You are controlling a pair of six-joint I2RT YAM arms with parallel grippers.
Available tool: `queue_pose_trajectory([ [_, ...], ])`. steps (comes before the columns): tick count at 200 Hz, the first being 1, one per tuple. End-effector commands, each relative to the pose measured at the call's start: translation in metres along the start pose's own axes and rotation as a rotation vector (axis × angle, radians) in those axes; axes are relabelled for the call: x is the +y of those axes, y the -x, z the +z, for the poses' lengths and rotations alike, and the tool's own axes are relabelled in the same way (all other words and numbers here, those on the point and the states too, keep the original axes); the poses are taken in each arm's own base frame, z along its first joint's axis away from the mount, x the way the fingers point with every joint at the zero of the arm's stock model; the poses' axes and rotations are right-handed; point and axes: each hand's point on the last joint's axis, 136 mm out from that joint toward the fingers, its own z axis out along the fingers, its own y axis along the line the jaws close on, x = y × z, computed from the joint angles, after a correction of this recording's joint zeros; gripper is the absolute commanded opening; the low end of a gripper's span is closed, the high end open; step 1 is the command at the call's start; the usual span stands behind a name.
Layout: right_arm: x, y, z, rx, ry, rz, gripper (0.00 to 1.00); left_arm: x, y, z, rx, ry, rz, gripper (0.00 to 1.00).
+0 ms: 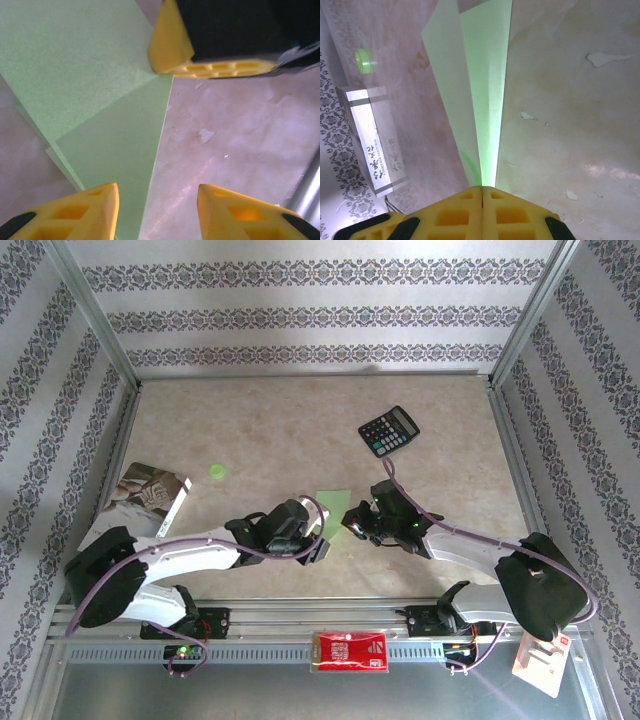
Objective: Fold a paper plane with a square sheet of paper (pick it up from the middle)
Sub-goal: Fold the wing for the fifth time at the center of the table.
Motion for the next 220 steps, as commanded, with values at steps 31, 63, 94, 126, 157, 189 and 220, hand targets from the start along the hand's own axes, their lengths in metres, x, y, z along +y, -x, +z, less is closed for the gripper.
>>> queue_pose_trajectory([
  [31,0.005,-0.002,-0.003,-0.015,0.034,0.058,0.0,0.01,0.01,0.017,-0.022,0.176,0.156,0.5],
  [63,0.006,-0.004,-0.003,-0.017,0.047,0.071,0.0,0.012,0.009,0.024,-0.009,0.202,0.18,0.52],
  [94,0.007,-0.005,-0.002,-0.018,0.058,0.08,0.0,0.012,0.009,0.029,-0.005,0.208,0.184,0.52],
  [126,0.007,-0.005,-0.001,-0.018,0.062,0.082,0.0,0.012,0.008,0.035,0.011,0.211,0.194,0.5],
  [157,0.006,-0.006,0.0,-0.014,0.059,0.083,0.0,0.013,0.007,0.038,0.017,0.215,0.198,0.45],
  [189,0.005,-0.006,0.001,-0.016,0.057,0.082,0.0,0.017,0.006,0.037,0.031,0.237,0.205,0.39],
  [220,0.004,-0.006,0.002,-0.012,0.055,0.083,0.0,0.015,0.005,0.037,0.032,0.225,0.198,0.32],
])
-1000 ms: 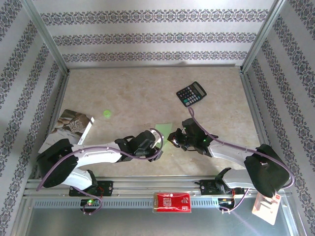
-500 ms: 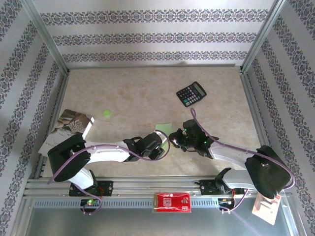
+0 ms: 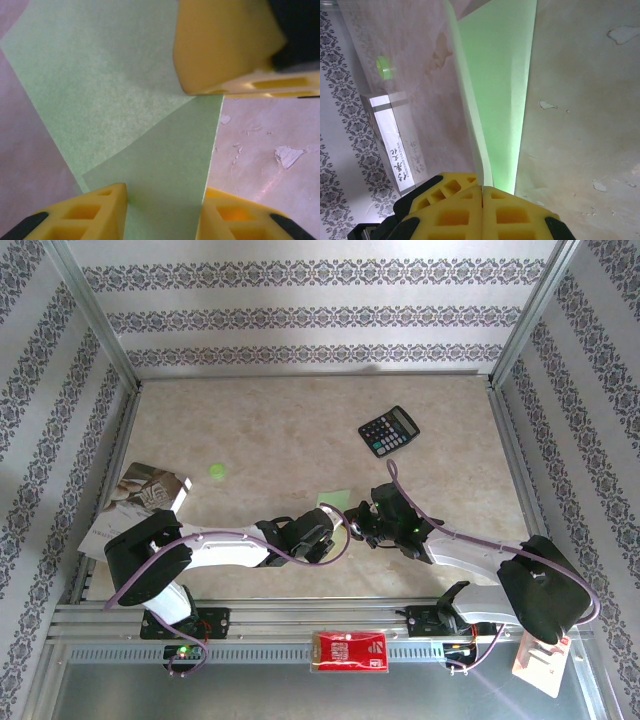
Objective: Fold a paper plane with a square sheet of paper (pick it up from the middle)
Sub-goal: Fold the wing for the fifth time at the center of the table.
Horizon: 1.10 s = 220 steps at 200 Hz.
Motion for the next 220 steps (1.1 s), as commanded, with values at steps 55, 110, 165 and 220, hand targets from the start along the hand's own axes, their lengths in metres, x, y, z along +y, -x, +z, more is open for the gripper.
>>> queue_pose_trajectory([
  [55,-0.004,-0.002,0.003,0.0,-0.006,0.006,0.0,-0.001,0.008,-0.001,-0.012,0.027,0.03,0.23],
  [110,-0.004,0.001,0.002,0.0,-0.002,0.007,0.0,0.0,0.009,-0.002,-0.015,0.028,0.024,0.15],
  [165,-0.001,0.005,-0.001,-0.001,0.012,0.002,0.01,0.0,0.008,-0.002,-0.016,-0.03,-0.052,0.05],
  [220,0.004,0.014,-0.01,-0.01,0.044,-0.009,0.2,-0.006,0.007,-0.003,-0.008,-0.109,-0.145,0.0],
])
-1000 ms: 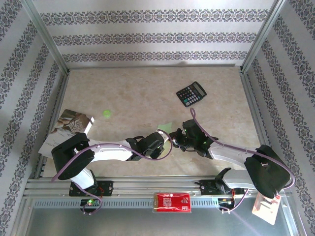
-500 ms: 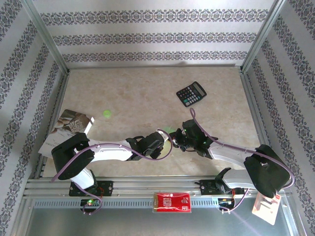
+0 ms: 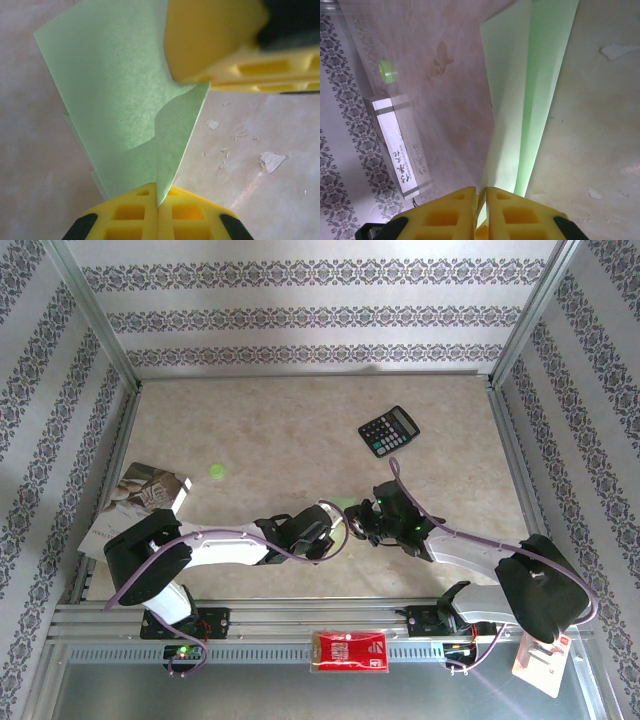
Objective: Fold a paper plane with a square sheet of paper (pick it up from the middle)
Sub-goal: Fold the wing for the fifth time at the center of the table.
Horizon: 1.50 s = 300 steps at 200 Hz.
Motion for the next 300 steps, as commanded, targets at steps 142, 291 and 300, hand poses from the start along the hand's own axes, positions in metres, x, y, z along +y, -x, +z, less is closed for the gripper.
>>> queue_pose_trajectory([
  [142,-0.011,0.041,-0.052,-0.072,-0.102,-0.269,0.3,-0.023,0.007,-0.004,-0.053,-0.273,-0.414,0.0],
  [291,-0.015,0.037,-0.05,-0.059,-0.115,-0.398,0.32,-0.016,-0.002,0.003,-0.088,-0.417,-0.681,0.0],
  [300,-0.015,0.037,-0.049,-0.058,-0.115,-0.399,0.31,-0.016,-0.002,0.003,-0.088,-0.427,-0.687,0.0],
])
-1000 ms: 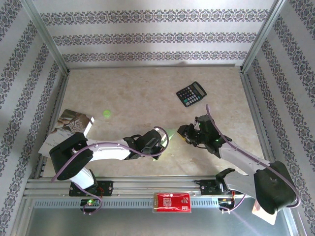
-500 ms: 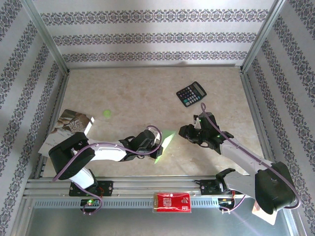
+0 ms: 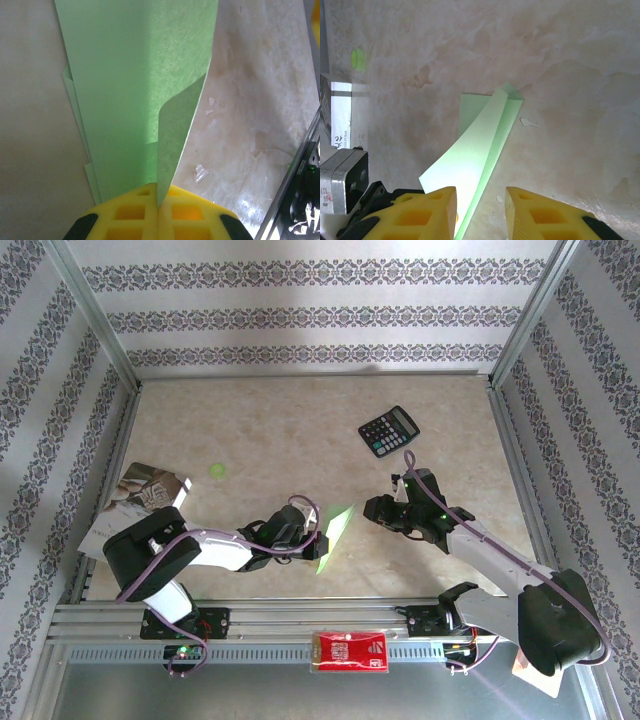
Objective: Fold a paper plane with a square sheet of paper (pick it up from the middle)
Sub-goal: Fold the wing for the fifth time at the center of the table.
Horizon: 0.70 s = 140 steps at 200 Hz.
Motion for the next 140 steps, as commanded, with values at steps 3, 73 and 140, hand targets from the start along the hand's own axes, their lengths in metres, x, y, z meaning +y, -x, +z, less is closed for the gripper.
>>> queue_pose_trajectory([
  [3,0.0,-0.002,0.002,0.008,0.002,-0.018,0.32,-0.007,0.007,0.001,-0.023,-0.065,-0.045,0.0],
  [73,0.003,-0.007,0.009,0.03,-0.002,-0.029,0.31,0.0,0.005,0.002,-0.028,-0.078,-0.096,0.0],
  [140,0.009,-0.011,0.015,0.046,-0.003,-0.058,0.31,0.012,-0.002,0.004,-0.027,-0.054,-0.134,0.0],
])
